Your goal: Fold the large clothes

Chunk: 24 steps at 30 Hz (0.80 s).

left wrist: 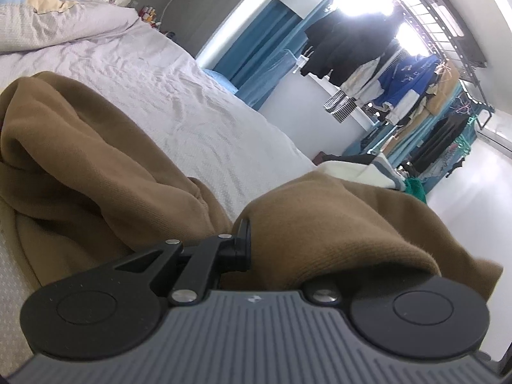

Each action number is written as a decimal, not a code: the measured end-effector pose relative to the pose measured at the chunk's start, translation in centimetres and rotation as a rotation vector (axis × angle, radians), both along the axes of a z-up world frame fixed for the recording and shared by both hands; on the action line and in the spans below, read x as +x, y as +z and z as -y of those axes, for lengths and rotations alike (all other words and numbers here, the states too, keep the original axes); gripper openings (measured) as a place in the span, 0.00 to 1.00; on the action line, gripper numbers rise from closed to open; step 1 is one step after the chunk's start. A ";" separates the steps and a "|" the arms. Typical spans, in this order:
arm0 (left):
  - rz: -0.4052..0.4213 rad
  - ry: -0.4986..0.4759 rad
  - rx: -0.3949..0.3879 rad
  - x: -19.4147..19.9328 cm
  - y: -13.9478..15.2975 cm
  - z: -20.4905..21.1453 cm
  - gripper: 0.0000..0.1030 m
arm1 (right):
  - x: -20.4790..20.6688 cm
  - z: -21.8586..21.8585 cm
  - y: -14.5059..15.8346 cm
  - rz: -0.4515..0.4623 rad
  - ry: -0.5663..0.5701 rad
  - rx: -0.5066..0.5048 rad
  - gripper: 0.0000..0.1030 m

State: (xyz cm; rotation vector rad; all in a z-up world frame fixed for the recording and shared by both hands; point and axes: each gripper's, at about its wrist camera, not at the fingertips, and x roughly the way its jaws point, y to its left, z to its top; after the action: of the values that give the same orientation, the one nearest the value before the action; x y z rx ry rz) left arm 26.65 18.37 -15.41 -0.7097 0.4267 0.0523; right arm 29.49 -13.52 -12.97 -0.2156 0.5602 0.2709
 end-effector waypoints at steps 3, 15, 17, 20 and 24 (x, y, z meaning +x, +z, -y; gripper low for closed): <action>0.023 0.013 0.003 0.2 0.0 -0.3 0.06 | 0.9 0.1 0.7 0.093 -0.061 0.100 0.38; 0.226 -0.012 0.164 -3.3 11.9 2.4 0.06 | -3.7 2.8 14.3 0.560 -0.055 0.292 0.08; 0.266 -0.012 0.190 -4.2 14.9 3.0 0.06 | -4.1 3.5 17.3 0.595 -0.039 0.303 0.08; 0.324 -0.002 0.220 -5.7 21.0 3.7 0.06 | -5.0 4.7 22.9 0.632 -0.018 0.375 0.08; 0.393 0.032 0.249 -8.0 29.3 4.1 0.06 | -5.4 5.8 30.0 0.672 0.011 0.420 0.08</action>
State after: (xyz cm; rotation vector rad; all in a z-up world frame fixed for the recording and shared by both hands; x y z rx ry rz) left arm 18.69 14.30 13.92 -0.4656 0.0300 -0.0052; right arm 24.10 -19.35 17.05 0.1022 -0.1686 0.3002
